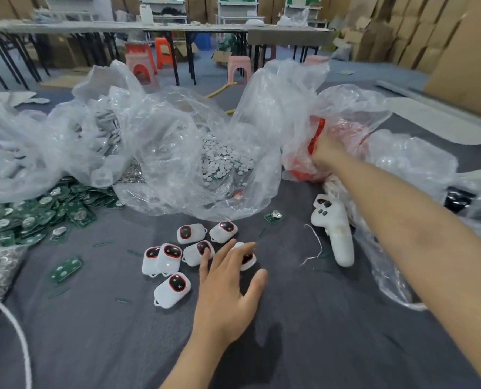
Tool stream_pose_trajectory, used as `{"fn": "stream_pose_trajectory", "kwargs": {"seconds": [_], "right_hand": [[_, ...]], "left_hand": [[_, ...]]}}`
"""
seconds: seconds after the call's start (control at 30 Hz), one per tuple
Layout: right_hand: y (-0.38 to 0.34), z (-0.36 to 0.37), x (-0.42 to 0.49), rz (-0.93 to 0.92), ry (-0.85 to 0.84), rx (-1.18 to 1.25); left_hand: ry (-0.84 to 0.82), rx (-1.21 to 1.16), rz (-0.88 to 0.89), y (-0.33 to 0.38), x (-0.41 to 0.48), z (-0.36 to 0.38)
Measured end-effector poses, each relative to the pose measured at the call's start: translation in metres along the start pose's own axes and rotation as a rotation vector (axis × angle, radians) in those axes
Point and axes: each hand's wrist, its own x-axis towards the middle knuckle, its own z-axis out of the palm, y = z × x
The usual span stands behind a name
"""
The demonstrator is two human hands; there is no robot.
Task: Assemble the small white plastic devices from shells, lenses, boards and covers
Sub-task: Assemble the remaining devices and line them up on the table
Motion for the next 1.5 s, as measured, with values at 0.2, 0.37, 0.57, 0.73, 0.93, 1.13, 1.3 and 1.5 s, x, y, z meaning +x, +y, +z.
{"fn": "stream_pose_trajectory", "kwargs": {"seconds": [0.2,0.37,0.57,0.73,0.93,1.13,1.3,1.5], "right_hand": [[0.016,-0.032,-0.018,-0.003,0.154,0.253],[0.045,-0.063,-0.041,0.042,0.382,0.304],[0.101,-0.093,-0.057,0.265,0.367,0.279],[0.124,-0.085,-0.073,0.371,-0.047,0.31],[0.141,-0.068,-0.076,0.489,-0.246,0.465],[0.144,-0.047,-0.07,0.432,-0.168,0.275],[0.132,-0.02,-0.07,0.236,-0.236,0.222],[0.126,-0.025,-0.055,0.344,-0.131,0.645]], "left_hand": [[0.038,-0.037,-0.001,-0.001,0.001,0.0],[0.045,-0.061,-0.013,0.0,0.001,-0.002],[0.03,-0.058,-0.033,0.001,0.003,-0.003],[0.023,-0.06,-0.044,0.002,0.002,-0.003],[0.045,-0.08,-0.054,0.002,-0.001,-0.004],[0.071,-0.059,-0.065,0.004,-0.004,-0.003],[0.096,-0.051,-0.062,0.004,-0.005,-0.004],[0.1,-0.032,-0.054,0.002,-0.002,-0.003]]}}
